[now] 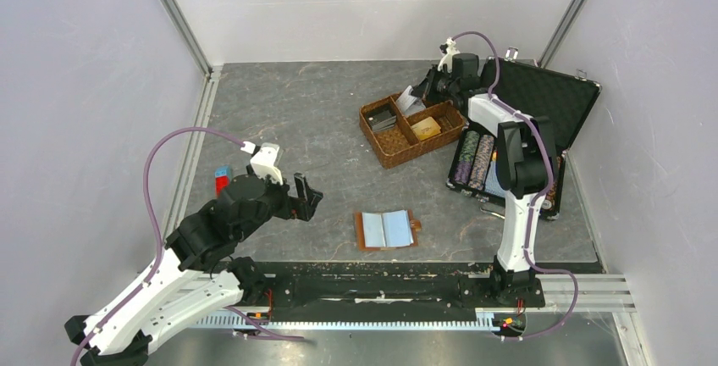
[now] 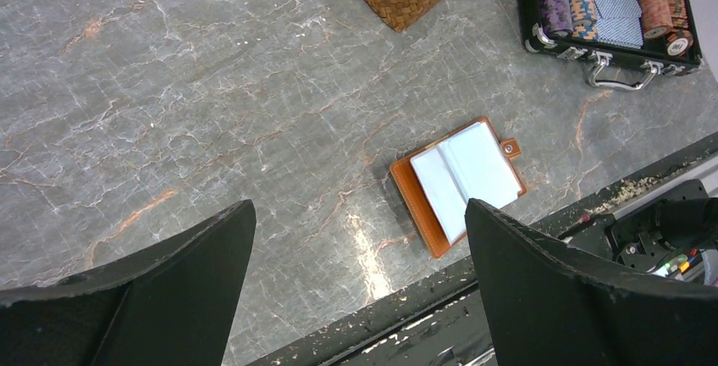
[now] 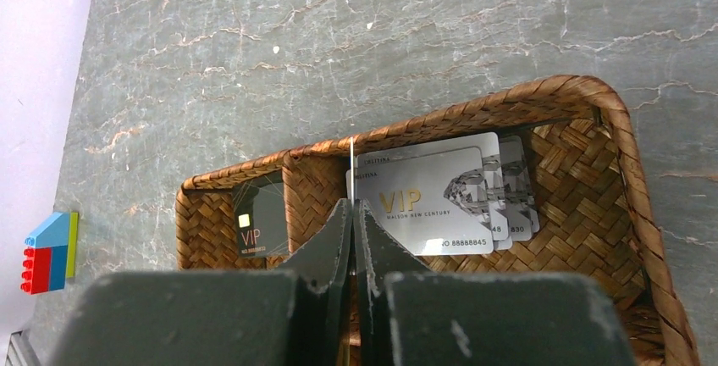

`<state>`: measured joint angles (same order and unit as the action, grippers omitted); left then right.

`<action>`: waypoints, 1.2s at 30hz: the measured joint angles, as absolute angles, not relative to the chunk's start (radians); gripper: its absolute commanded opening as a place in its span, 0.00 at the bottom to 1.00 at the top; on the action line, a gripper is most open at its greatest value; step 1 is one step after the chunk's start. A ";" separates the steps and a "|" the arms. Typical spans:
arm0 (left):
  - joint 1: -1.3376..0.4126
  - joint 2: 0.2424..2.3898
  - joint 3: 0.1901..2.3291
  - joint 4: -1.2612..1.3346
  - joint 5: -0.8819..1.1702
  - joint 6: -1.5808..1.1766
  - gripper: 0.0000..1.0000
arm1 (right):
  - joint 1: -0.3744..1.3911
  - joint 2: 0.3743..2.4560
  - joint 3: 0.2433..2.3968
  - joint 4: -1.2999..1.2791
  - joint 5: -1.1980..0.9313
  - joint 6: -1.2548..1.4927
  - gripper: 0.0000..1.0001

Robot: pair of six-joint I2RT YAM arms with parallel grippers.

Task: Take the credit cards out of the card holder
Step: Place the credit card in the storage box.

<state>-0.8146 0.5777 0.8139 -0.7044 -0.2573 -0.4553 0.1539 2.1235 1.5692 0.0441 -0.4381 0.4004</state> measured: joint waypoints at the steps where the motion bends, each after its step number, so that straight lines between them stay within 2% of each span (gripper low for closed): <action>1: -0.815 0.577 0.813 -0.704 -0.258 -0.455 1.00 | 0.154 2.127 1.569 0.044 -0.440 0.401 0.00; 14: -0.815 0.574 0.812 -0.703 -0.262 -0.455 1.00 | 0.153 2.163 1.569 0.052 -0.447 0.405 0.11; 27: -0.815 0.574 0.811 -0.702 -0.261 -0.455 1.00 | 0.152 2.184 1.573 0.053 -0.433 0.407 0.27; 36: -0.815 0.574 0.811 -0.702 -0.261 -0.455 1.00 | 0.152 2.184 1.608 0.012 -0.372 0.390 0.31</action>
<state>-0.8146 0.5739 0.8112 -0.7017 -0.2611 -0.4553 0.1520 2.1838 1.6085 0.0116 -0.3721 0.3901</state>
